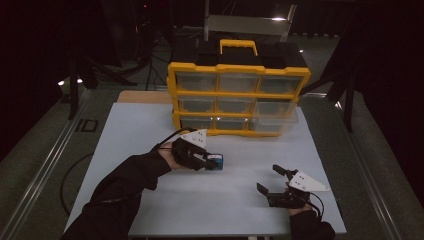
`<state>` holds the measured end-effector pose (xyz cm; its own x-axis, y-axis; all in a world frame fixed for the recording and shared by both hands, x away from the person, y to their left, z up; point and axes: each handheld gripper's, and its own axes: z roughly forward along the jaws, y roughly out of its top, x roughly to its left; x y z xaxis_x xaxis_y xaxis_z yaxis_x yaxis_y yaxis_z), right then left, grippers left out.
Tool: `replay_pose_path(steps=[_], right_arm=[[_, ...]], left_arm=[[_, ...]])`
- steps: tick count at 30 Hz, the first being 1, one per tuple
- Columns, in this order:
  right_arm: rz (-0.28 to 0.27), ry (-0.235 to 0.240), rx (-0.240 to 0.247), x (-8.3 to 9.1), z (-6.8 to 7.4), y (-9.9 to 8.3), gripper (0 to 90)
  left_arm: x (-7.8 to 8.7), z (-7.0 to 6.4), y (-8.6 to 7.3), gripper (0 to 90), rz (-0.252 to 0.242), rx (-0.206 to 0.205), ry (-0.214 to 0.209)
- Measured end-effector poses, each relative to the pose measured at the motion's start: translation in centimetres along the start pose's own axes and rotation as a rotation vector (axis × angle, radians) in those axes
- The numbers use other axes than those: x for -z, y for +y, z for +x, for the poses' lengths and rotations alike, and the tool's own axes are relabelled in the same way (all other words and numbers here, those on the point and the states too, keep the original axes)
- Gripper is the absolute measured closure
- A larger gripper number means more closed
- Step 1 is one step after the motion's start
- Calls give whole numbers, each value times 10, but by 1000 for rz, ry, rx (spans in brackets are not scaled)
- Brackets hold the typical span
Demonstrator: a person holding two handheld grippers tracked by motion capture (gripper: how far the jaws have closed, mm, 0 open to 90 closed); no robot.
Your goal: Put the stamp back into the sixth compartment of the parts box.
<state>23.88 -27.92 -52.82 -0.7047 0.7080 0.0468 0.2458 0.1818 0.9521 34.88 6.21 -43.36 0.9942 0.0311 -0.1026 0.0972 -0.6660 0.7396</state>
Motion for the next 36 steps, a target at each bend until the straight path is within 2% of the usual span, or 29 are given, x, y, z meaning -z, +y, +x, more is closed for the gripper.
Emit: replay_pose_path(steps=[14,22,26,36], right_arm=[[1,3,2,0,0,0,109],[1,2,-1,0,0,0,109],[-1,5,-3,0,0,0,109],[0,5,0,0,0,0,109]], left_arm=[[9,9,41,703,-36,-30,-21],[18,17,65,703,-84,-37,-13],[22,22,75,703,-84,-37,0],[26,30,102,703,-127,-49,7]])
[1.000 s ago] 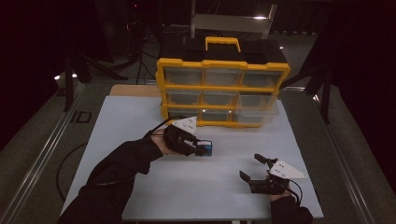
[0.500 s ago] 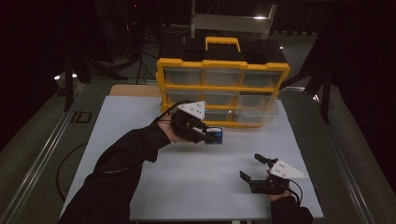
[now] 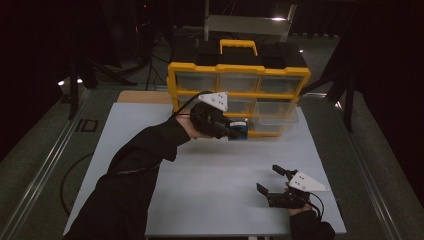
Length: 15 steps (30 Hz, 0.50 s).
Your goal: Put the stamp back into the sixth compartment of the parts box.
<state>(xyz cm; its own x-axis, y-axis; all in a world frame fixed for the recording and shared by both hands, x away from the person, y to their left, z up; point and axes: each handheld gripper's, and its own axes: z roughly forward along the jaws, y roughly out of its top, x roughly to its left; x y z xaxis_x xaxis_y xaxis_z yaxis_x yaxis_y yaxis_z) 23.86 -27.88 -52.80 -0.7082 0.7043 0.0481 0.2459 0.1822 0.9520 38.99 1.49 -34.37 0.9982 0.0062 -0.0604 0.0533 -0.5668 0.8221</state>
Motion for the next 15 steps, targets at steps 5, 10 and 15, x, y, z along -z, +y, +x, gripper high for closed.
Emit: replay_pose_path(steps=[5,10,15], right_arm=[[1,-2,-5,-1,0,0,109],[4,-4,-4,-1,0,0,109],[1,-7,-9,0,0,0,109]], left_arm=[[-3,4,16,703,-18,-15,9],[-8,8,29,703,-45,-14,10],[-15,14,40,703,-42,-1,33]])
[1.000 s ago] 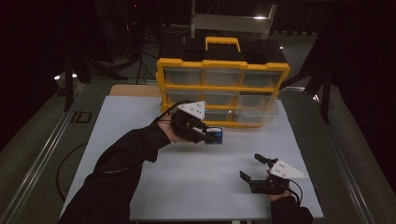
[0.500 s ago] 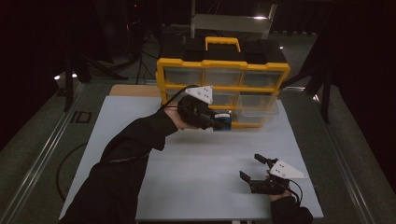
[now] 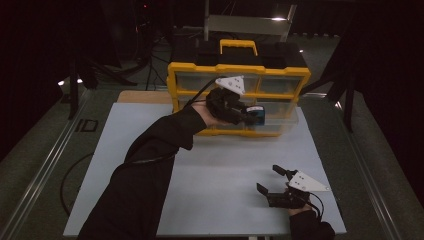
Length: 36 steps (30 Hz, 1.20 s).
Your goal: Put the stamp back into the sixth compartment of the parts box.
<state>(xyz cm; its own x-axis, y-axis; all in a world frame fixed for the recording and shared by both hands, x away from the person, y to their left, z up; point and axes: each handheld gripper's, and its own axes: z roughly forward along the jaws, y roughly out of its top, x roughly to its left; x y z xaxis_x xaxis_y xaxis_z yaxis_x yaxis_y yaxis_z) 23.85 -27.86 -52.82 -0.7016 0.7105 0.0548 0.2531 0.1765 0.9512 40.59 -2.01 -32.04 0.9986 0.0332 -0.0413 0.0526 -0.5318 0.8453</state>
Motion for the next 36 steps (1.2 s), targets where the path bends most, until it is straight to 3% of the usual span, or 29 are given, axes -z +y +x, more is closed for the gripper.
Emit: replay_pose_path(steps=[7,16,25,29,36], right_arm=[[3,2,0,0,1,0,109],[-2,14,-14,0,2,1,109],[-8,10,-14,1,0,1,109],[-12,7,-12,1,0,1,109],[-16,7,-17,2,0,1,109]], left_arm=[[-10,9,13,703,-17,31,26],[-24,23,27,703,-47,83,101],[-42,30,26,703,-61,111,132],[-52,36,25,703,-66,147,162],[-65,39,24,703,-47,166,185]])
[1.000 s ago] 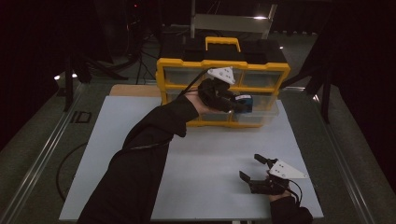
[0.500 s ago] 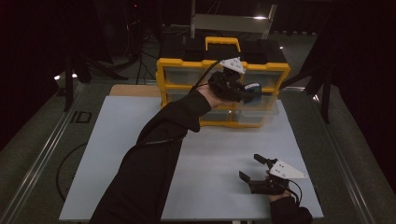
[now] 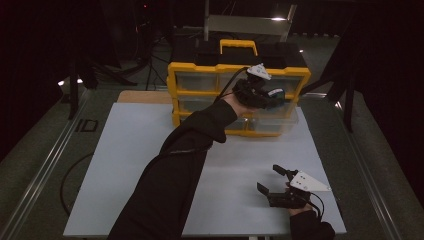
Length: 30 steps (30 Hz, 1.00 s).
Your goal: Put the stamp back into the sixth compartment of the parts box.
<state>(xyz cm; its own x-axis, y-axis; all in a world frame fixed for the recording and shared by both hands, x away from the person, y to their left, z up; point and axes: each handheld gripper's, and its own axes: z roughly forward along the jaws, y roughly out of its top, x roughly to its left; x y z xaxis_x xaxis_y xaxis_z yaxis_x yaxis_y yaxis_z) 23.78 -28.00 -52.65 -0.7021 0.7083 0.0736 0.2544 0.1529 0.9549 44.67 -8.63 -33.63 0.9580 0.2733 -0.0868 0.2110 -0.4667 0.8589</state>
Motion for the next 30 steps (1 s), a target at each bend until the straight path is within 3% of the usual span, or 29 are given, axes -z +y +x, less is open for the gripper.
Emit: replay_pose_path(steps=[6,13,21,23,27,30], right_arm=[[-1,2,0,0,0,0,109],[-2,3,0,0,0,0,109],[-3,4,0,0,-1,0,109],[-2,5,-2,0,0,0,109],[1,4,-1,0,0,0,109],[1,4,-2,0,0,0,109]], left_arm=[[-9,1,-2,702,25,25,24],[-19,3,-7,702,72,52,23],[-23,3,-9,702,83,67,17],[-25,3,-10,700,92,68,32],[-23,5,-11,689,76,94,42],[-19,7,-11,623,56,120,39]])
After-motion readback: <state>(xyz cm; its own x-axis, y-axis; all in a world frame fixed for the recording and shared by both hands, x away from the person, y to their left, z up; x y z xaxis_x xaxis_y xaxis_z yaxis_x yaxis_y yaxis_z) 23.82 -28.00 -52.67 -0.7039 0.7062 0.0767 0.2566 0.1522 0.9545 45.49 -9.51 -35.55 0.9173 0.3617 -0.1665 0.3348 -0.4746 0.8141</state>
